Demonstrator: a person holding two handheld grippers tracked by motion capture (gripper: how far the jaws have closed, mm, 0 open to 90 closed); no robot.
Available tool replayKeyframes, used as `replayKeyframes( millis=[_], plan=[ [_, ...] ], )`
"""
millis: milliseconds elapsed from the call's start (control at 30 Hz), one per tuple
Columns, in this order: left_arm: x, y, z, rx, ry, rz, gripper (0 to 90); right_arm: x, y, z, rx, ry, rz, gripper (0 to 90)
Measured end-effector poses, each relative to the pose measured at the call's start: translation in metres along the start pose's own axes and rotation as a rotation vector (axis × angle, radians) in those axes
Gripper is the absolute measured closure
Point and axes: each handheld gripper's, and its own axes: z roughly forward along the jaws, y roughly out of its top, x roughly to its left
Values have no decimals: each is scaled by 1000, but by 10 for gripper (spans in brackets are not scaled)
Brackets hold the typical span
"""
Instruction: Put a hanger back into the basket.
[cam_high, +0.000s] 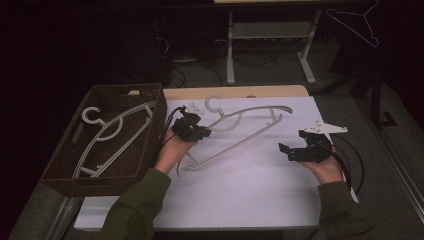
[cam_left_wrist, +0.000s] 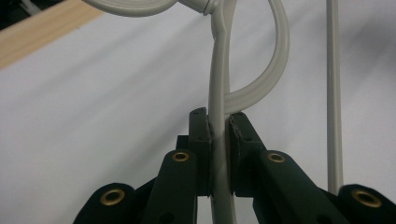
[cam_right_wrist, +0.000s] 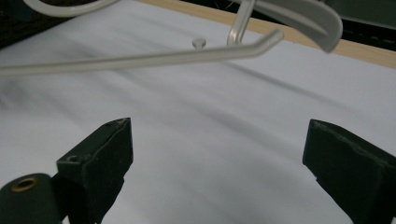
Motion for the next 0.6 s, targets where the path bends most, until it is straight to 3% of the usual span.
replayKeyframes(
  millis=[267, 600],
  plan=[
    [12, 9, -34, -34, 8, -27, 815, 2, -4, -7, -19, 19, 19, 60],
    [36, 12, -91, -89, 65, -68, 815, 5, -6, -16, -42, 35, 15, 54]
  ],
)
